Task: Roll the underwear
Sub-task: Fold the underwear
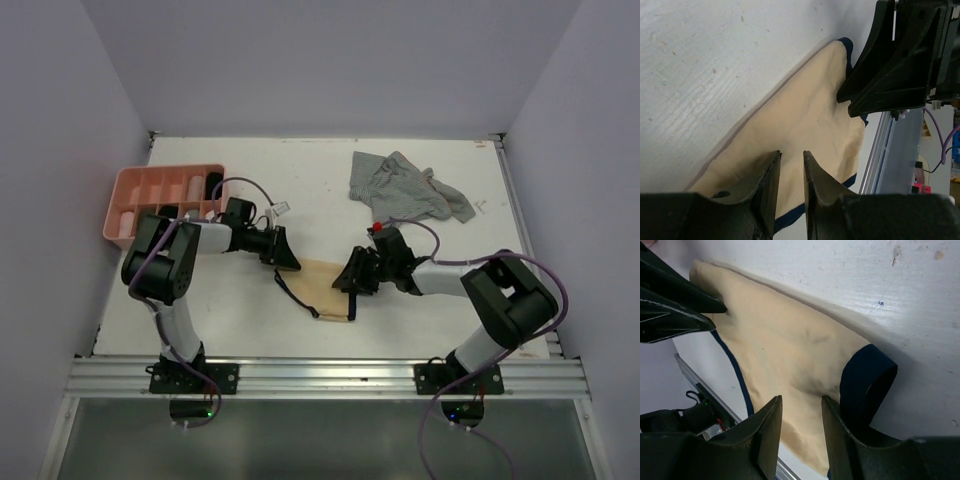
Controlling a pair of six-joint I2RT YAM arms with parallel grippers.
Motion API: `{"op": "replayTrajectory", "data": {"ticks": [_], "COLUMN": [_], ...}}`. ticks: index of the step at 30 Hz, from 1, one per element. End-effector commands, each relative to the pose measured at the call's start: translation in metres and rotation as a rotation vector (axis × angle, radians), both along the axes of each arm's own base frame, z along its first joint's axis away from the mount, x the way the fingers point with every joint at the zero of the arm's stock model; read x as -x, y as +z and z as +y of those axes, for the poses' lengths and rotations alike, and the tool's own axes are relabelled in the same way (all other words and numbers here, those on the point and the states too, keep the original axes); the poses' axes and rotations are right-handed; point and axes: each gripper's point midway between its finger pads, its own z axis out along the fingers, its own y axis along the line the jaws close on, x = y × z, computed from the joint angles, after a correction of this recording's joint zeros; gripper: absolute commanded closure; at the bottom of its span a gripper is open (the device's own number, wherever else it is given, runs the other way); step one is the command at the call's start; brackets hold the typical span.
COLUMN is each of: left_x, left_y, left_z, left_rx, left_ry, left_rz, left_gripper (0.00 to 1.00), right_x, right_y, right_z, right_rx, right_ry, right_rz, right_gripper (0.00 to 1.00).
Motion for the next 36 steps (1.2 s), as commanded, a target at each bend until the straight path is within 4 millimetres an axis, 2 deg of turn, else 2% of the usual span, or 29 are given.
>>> {"op": "replayTrajectory", "data": {"ticks": [1, 3, 4, 5, 6, 7, 8, 9, 10, 11, 13, 15, 16, 18, 19, 20, 21, 22, 28, 36], "left_x": [-0.011, -0.017, -0.024, -0.026, -0.020, -0.020, -0.016, -0.010, -0.002, 0.005, 0.026, 0.036, 0.056, 0.063, 0.082, 0.086, 0.089, 0.103, 0.126, 0.134], "left_y": [0.003, 0.020, 0.037, 0.046, 0.051, 0.067, 0.073, 0.072, 0.080, 0.080, 0.075, 0.071, 0.068, 0.062, 0.055, 0.054, 0.049, 0.043, 0.024, 0.009], "left_z": [0.000, -0.001, -0.004, -0.005, -0.004, -0.006, -0.007, -0.004, -0.007, -0.007, -0.009, -0.011, -0.018, -0.024, -0.032, -0.037, -0.038, -0.044, -0.058, -0.069], "left_rx": [-0.001, 0.009, 0.018, 0.015, 0.007, -0.001, -0.006, -0.047, -0.059, -0.075, -0.125, -0.170, -0.161, -0.204, -0.193, -0.193, -0.217, -0.203, -0.210, -0.231], "left_ry": [-0.029, -0.063, -0.109, -0.133, -0.161, -0.214, -0.247, -0.270, -0.346, -0.384, -0.493, -0.552, -0.630, -0.684, -0.753, -0.774, -0.800, -0.855, -0.959, -0.972], "left_rz": [-0.081, -0.161, -0.283, -0.336, -0.361, -0.497, -0.552, -0.578, -0.703, -0.746, -0.879, -0.990, -1.068, -1.168, -1.213, -1.255, -1.283, -1.309, -1.378, -1.406], "left_gripper": [0.71, 0.69, 0.66, 0.64, 0.62, 0.57, 0.54, 0.51, 0.48, 0.47, 0.46, 0.47, 0.47, 0.49, 0.50, 0.50, 0.50, 0.50, 0.47, 0.51], "right_x": [-0.003, 0.002, 0.001, 0.000, 0.003, 0.002, 0.005, 0.003, 0.003, 0.000, -0.002, -0.008, -0.009, -0.014, -0.015, -0.016, -0.014, -0.013, -0.007, -0.005], "right_y": [-0.022, -0.022, -0.014, -0.009, -0.006, 0.004, 0.007, 0.014, 0.021, 0.034, 0.049, 0.066, 0.070, 0.072, 0.069, 0.070, 0.062, 0.059, 0.038, 0.024], "right_z": [-0.019, -0.026, -0.027, -0.028, -0.030, -0.028, -0.029, -0.027, -0.025, -0.022, -0.019, -0.013, -0.009, -0.003, -0.001, 0.004, 0.007, 0.010, 0.019, 0.021], "right_rx": [0.082, 0.107, 0.103, 0.106, 0.112, 0.094, 0.094, 0.084, 0.071, 0.044, 0.034, 0.014, -0.007, -0.013, -0.015, -0.041, -0.041, -0.048, -0.051, -0.034], "right_ry": [-0.020, -0.009, -0.010, -0.010, -0.006, -0.001, 0.001, 0.002, 0.008, 0.010, 0.021, 0.038, 0.053, 0.072, 0.080, 0.097, 0.107, 0.122, 0.167, 0.172], "right_rz": [-0.019, -0.011, -0.029, -0.040, -0.032, -0.048, -0.039, -0.049, -0.059, -0.089, -0.103, -0.133, -0.135, -0.135, -0.129, -0.125, -0.097, -0.089, -0.047, -0.027], "right_gripper": [0.58, 0.59, 0.59, 0.59, 0.59, 0.59, 0.59, 0.59, 0.59, 0.58, 0.58, 0.59, 0.59, 0.59, 0.60, 0.62, 0.62, 0.64, 0.67, 0.69]}}
